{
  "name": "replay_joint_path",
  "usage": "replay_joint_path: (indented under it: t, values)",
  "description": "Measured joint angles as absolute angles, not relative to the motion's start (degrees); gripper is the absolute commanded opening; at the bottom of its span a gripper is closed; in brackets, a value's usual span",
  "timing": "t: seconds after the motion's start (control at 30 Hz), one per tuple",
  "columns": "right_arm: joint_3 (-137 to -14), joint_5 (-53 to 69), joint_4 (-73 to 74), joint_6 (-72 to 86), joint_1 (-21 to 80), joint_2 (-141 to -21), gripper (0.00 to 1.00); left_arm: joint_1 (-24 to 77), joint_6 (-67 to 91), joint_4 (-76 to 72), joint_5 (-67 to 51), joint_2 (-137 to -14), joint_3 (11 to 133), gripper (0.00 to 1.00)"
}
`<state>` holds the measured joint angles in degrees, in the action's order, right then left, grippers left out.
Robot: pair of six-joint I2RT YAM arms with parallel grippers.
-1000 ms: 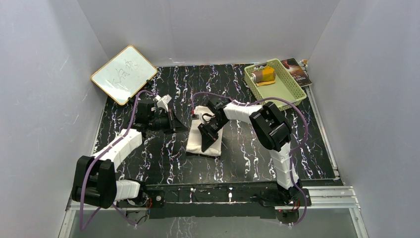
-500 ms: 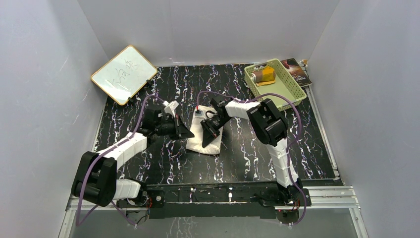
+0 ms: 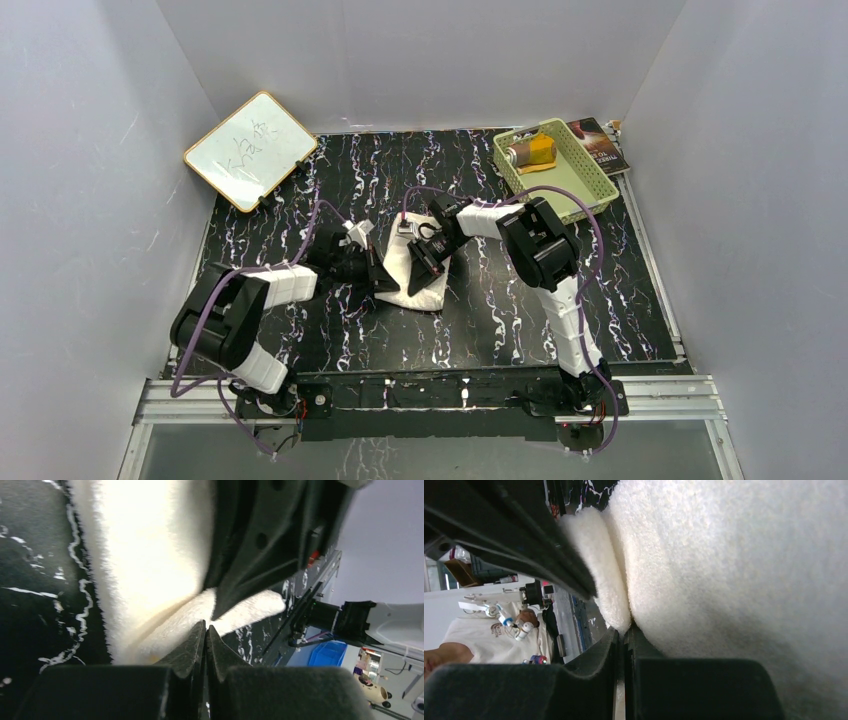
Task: Roll the towels
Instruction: Roll the towel at the center of the board.
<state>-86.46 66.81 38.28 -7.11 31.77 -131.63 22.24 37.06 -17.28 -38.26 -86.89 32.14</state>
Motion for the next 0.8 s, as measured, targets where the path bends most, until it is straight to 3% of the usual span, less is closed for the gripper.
replay_joint_path:
  t: [0.3, 0.4, 0.5, 0.67, 0.8]
  values:
    - [-86.35, 66.30, 37.23, -5.13, 31.73, -131.63, 0.00, 22.26, 35.59, -19.57, -34.11, -92.73, 33.71, 0.00]
    - [-86.28, 65.69, 36.91, -3.68, 31.70, -131.48, 0.27, 22.24, 35.07, -20.32, -33.82, -93.54, 33.87, 0.00]
    - [-85.34, 64.10, 35.97, -1.43, 31.83, -129.64, 0.39, 22.24, 34.89, -21.67, -34.00, -94.28, 33.85, 0.00]
    - [-83.70, 51.37, 32.84, 0.71, 32.16, -122.96, 0.39, 22.24, 34.94, -25.69, -34.17, -95.55, 33.26, 0.00]
    - [-81.36, 34.87, 27.42, 1.21, 32.08, -117.01, 0.46, 22.20, 35.03, -27.90, -34.96, -96.01, 32.53, 0.00]
